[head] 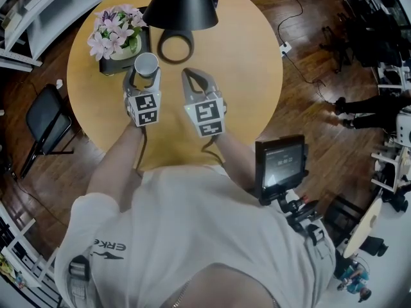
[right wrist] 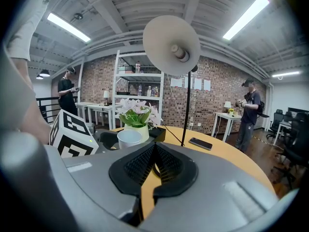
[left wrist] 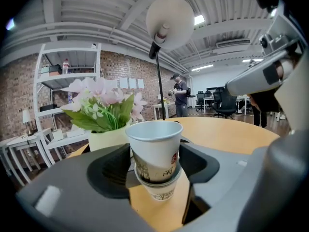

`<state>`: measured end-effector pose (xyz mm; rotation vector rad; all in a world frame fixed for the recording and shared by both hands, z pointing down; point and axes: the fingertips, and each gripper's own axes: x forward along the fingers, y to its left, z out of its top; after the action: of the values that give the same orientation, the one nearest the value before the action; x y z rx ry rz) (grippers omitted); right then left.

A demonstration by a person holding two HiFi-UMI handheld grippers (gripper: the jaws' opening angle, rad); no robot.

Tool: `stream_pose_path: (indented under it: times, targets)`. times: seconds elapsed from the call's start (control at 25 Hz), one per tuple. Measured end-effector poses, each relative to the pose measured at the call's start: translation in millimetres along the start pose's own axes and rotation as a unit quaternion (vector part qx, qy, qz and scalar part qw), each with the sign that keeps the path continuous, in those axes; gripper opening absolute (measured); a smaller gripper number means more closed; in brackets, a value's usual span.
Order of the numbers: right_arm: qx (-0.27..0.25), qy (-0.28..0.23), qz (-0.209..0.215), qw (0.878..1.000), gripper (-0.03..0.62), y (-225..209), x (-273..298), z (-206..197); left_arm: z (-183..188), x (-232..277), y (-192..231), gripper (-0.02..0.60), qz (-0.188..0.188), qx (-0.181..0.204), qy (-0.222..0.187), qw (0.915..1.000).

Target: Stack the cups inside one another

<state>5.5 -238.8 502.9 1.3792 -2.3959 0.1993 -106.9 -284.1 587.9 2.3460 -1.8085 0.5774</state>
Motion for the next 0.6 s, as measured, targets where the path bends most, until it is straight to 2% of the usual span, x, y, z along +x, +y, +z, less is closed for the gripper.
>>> stream_pose_path:
  times: [0.32, 0.6]
  targets:
    - [0.004, -0.001, -0.001, 1.000, 0.015, -0.6, 3.5, 0.0, -12.0, 3.1, -0.6, 0.354, -0.015, -0.004, 0.021, 0.9997]
    - [0.002, -0.001, -0.002, 1.000, 0.015, -0.5, 3.8, 0.8, -11.8, 2.2, 0.1, 0.356, -0.016, -0.007, 0.020, 0.9997]
